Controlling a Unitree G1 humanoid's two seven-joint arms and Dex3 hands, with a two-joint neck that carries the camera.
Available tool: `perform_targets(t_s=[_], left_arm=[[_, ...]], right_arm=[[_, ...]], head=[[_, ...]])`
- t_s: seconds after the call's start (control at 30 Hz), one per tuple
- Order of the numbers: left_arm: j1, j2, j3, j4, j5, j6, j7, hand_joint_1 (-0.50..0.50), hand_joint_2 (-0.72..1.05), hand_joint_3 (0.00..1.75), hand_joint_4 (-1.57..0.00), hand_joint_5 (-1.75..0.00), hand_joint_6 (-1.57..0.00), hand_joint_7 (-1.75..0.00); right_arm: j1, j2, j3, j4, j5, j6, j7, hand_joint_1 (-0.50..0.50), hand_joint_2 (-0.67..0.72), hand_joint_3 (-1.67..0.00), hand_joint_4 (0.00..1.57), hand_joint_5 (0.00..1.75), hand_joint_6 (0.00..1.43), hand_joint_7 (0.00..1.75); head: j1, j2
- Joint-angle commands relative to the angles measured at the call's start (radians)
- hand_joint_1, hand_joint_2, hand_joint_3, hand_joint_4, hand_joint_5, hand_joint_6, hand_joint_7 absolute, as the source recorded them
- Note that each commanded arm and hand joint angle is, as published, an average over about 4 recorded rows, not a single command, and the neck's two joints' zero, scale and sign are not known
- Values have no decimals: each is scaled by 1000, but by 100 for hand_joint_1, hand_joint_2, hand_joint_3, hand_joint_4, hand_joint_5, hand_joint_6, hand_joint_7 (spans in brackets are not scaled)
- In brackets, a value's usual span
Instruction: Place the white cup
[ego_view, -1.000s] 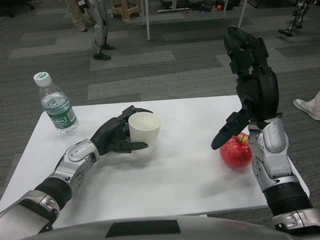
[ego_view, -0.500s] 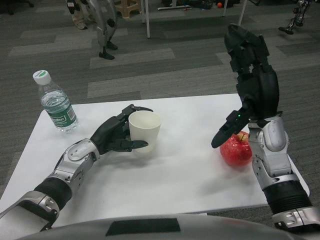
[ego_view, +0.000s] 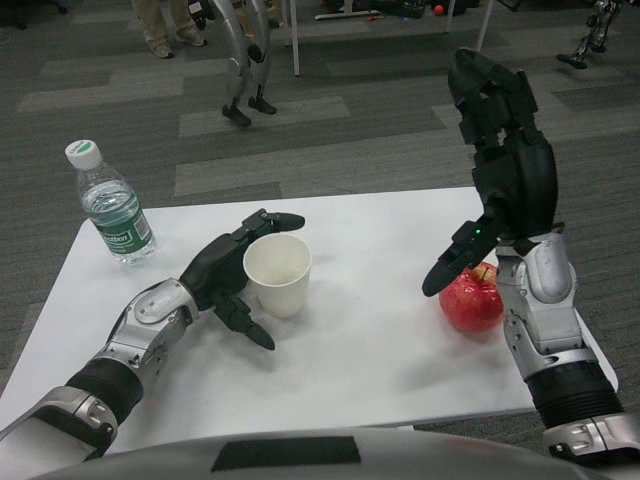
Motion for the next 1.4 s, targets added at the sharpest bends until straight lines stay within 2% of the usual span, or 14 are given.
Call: perform_targets(t_s=[0.03,0.33,0.5,0.67,0.87,1.0,1.2,1.3,1.4], left_arm=[[20,12,4,5,10,17,8,-50,-33,9,0,-175,0,-77],[20,10,21,0,0,19,13,-50,-37,9,0,-175,0,-77],[24,2,106,-66,13,40,14,-50,-28,9,0,-175,0,-77],[30,2,221,-165,86,97,14,-50,-28,9,0,-175,0,-77],[34,9,357,-325,182,208,14,-50,-28,9,0,-175,0,-77],[37,14,405,-417,206,279,13,-50,-28,9,0,-175,0,-77],[50,28,435,-588,209,416,9,-50,-19,9,0,-175,0,-77],[58,45,433,-664,205,491,8,-50,-24,9,0,-175,0,-77],[66,70,422,-754,169,587,8,-50,-19,9,0,-175,0,-77]], right_arm=[[-1,3,1,-5,4,-7,-2,-12,72,0,0,10,0,56],[-1,3,1,-5,4,-6,-2,-12,72,0,0,10,0,56],[-1,0,1,-5,4,-7,-2,-12,72,0,0,10,0,56],[-1,0,1,-3,4,-5,-2,-12,72,0,0,10,0,56],[-1,0,0,-3,4,-6,-2,-12,72,0,0,10,0,56],[-1,0,0,-3,4,-7,-2,-12,72,0,0,10,0,56],[-1,0,0,-1,4,-5,-2,-12,72,0,0,12,0,56],[-1,0,1,2,4,-5,-2,-12,72,0,0,19,0,56],[-1,-2,3,6,4,-5,-2,-12,72,0,0,12,0,56]], head=[[0,0],[-2,-5],[-1,-6],[-1,-6],[-1,-5],[1,-7],[5,-15],[3,-14],[1,-12]])
